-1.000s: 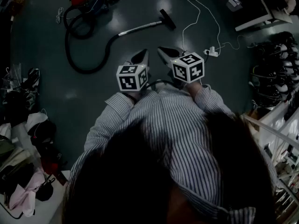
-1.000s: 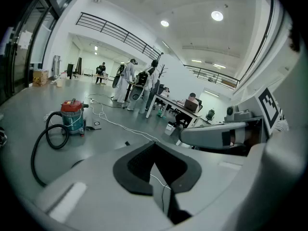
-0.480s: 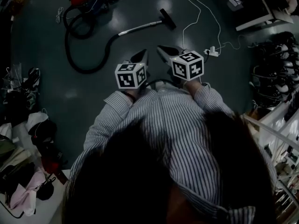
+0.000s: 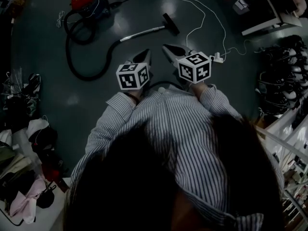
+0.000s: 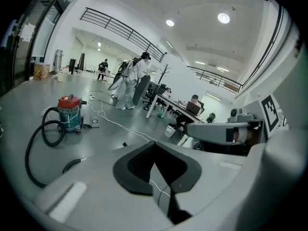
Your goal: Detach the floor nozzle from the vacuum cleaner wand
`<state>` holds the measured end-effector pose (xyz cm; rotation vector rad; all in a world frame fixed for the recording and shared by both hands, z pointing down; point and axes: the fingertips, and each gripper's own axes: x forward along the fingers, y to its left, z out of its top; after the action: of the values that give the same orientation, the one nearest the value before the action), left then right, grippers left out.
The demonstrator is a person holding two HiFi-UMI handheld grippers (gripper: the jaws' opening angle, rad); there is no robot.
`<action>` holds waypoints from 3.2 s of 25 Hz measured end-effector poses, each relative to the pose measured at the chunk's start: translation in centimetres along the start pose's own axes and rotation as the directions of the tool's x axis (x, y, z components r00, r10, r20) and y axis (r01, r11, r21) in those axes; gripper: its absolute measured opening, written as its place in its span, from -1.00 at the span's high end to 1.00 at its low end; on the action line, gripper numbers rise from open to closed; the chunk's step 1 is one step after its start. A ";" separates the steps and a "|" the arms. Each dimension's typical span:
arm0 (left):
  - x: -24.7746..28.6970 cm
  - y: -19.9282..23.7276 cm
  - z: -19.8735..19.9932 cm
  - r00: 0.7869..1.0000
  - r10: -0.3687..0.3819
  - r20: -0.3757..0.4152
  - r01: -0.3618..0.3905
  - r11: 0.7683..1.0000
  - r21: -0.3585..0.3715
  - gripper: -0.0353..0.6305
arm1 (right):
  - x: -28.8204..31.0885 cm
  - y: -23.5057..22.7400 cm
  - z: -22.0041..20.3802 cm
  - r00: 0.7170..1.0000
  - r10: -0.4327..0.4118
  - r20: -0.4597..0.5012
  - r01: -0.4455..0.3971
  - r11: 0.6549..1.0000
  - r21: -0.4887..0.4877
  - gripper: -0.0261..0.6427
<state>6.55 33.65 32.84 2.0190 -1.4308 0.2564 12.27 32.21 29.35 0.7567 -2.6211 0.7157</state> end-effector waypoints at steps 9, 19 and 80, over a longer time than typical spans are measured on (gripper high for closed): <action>3.6 0.8 0.2 0.999 0.041 -0.034 -0.041 0.999 0.005 0.88 | 0.8 -4.5 -0.6 0.999 0.009 -0.046 -0.002 0.990 0.143 0.92; 10.5 7.5 5.3 0.997 -0.007 -0.079 0.007 1.000 -0.009 0.88 | 9.5 -9.6 3.7 0.998 -0.035 -0.061 0.044 0.985 0.166 0.92; 52.4 39.2 -17.1 0.918 -0.054 -0.394 0.206 0.912 0.355 0.87 | 45.1 -46.2 -21.4 0.976 -0.138 -0.169 0.188 0.926 0.326 0.92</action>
<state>-4.97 -4.55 87.51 2.2118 -1.0516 0.8831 5.42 -8.35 83.54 0.9663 -2.2984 1.1457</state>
